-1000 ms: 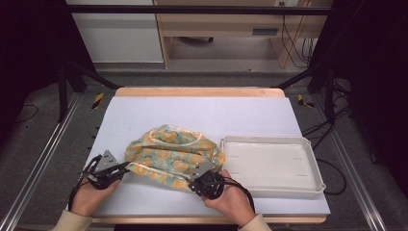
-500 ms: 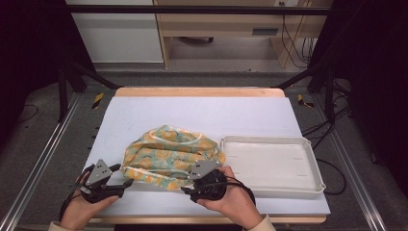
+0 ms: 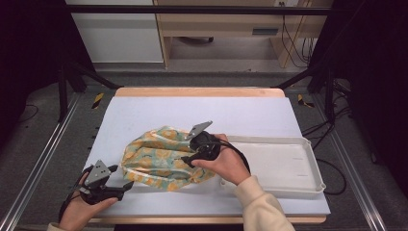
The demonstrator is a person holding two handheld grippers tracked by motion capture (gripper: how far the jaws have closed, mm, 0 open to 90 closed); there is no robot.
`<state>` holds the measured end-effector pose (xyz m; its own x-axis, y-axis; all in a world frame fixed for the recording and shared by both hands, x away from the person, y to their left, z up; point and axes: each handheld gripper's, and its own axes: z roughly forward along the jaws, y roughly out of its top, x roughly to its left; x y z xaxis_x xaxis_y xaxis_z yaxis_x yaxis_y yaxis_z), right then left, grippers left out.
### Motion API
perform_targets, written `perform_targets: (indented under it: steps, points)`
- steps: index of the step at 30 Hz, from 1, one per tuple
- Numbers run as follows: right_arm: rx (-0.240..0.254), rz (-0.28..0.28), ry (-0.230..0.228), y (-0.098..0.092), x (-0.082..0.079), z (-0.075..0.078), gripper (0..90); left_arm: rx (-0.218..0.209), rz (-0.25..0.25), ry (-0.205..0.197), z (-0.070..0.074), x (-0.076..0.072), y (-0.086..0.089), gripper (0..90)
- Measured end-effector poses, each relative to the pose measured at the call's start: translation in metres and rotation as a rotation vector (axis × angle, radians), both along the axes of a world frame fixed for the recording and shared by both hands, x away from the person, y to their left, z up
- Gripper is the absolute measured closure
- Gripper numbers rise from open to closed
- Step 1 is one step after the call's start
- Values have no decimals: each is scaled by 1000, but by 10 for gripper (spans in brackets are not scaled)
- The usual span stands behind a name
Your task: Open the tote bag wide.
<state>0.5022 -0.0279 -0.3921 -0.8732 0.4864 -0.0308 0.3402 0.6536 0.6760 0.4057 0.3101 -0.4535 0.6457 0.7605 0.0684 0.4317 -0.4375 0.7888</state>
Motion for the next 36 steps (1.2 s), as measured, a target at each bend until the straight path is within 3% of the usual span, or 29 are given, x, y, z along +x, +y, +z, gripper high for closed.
perform_targets:
  steps: [6, 9, 14, 22, 24, 27, 30, 34, 36]
  points:
    - [-32, 66, 38, 19, 9, -15, 481, 3, -1, 1, 0, 1, -1, 153]
    - [-43, 81, 39, 23, 9, -17, 635, 0, 5, -3, 1, 1, 0, 154]
    - [-19, 112, 13, 22, 2, -11, 876, -21, 10, -14, 5, 0, 1, 152]
    - [-8, 110, -93, 17, -27, -8, 900, -59, -31, -38, 23, -7, -3, 121]
    - [5, 83, -94, 12, -27, -9, 900, -43, -48, -32, 24, -8, -4, 120]
    - [23, 53, -85, 5, -22, -10, 900, -55, -37, -33, 25, -7, -2, 120]
    - [33, 63, -91, 4, -25, -11, 900, -56, -35, -45, 29, -6, -2, 120]
    - [32, 83, -111, 6, -37, -14, 900, -97, -26, -72, 44, -5, -1, 126]
    - [38, 88, -115, 6, -44, -17, 900, -83, -24, -80, 51, -1, -3, 127]
